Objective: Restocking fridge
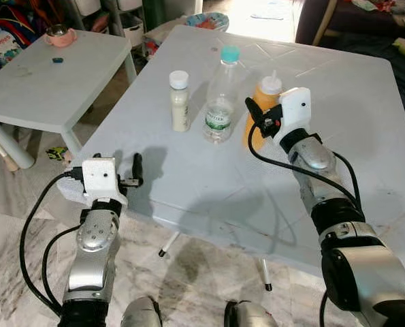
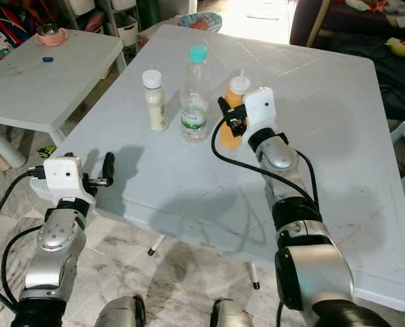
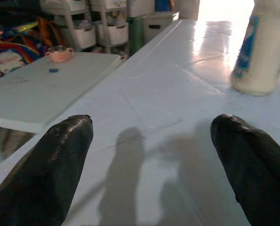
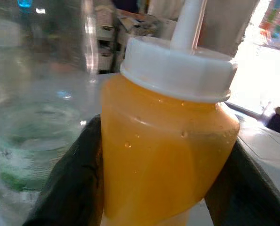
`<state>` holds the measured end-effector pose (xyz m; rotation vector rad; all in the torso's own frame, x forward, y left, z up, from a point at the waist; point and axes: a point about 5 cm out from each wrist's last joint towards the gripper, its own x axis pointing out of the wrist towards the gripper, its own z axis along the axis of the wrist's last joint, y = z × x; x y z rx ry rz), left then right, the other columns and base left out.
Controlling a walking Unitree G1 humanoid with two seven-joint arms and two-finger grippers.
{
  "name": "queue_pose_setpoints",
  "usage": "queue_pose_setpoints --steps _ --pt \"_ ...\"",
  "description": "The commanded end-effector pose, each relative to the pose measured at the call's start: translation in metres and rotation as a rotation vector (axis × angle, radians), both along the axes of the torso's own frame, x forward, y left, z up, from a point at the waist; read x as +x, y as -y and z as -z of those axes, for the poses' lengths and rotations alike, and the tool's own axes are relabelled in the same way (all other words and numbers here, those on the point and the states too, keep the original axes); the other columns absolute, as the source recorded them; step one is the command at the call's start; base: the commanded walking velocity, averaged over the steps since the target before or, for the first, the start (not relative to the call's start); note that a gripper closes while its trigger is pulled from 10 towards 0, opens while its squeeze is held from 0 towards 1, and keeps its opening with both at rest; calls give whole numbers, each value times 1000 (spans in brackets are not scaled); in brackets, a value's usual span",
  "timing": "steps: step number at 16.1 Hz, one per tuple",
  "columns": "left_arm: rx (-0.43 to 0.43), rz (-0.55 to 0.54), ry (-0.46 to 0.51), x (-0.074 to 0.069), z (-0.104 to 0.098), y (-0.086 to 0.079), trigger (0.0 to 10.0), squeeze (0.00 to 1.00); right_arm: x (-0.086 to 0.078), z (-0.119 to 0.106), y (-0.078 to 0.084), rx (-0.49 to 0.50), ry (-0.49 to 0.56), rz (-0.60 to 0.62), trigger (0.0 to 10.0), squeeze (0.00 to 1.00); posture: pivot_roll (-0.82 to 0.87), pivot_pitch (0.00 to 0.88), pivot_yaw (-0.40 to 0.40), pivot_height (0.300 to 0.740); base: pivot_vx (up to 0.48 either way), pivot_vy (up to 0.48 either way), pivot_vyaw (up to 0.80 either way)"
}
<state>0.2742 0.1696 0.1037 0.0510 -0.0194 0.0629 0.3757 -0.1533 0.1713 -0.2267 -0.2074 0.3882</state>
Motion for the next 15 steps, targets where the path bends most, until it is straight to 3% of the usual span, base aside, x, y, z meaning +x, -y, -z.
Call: queue_pose_setpoints --steps 1,7,9,12,15 --pt "26 -29 -56 -6 12 -6 10000 0 -6 8 3 -29 -36 -37 10000 0 47 131 1 740 0 0 0" --pt "21 -46 -88 -7 21 -2 10000 0 -46 21 7 25 -9 -72 10000 0 20 95 -11 740 -91 0 0" --pt "6 -53 -80 -7 21 1 10000 0 -64 34 14 86 -5 85 10000 0 25 82 -19 740 -308 0 0" --pt "5 -37 -75 -3 20 3 10000 0 -71 37 19 205 -18 269 10000 0 16 72 -6 740 -309 0 0" --pt "4 -39 -64 2 17 3 10000 0 -75 28 2 190 6 213 10000 0 6 69 -12 740 -296 0 0"
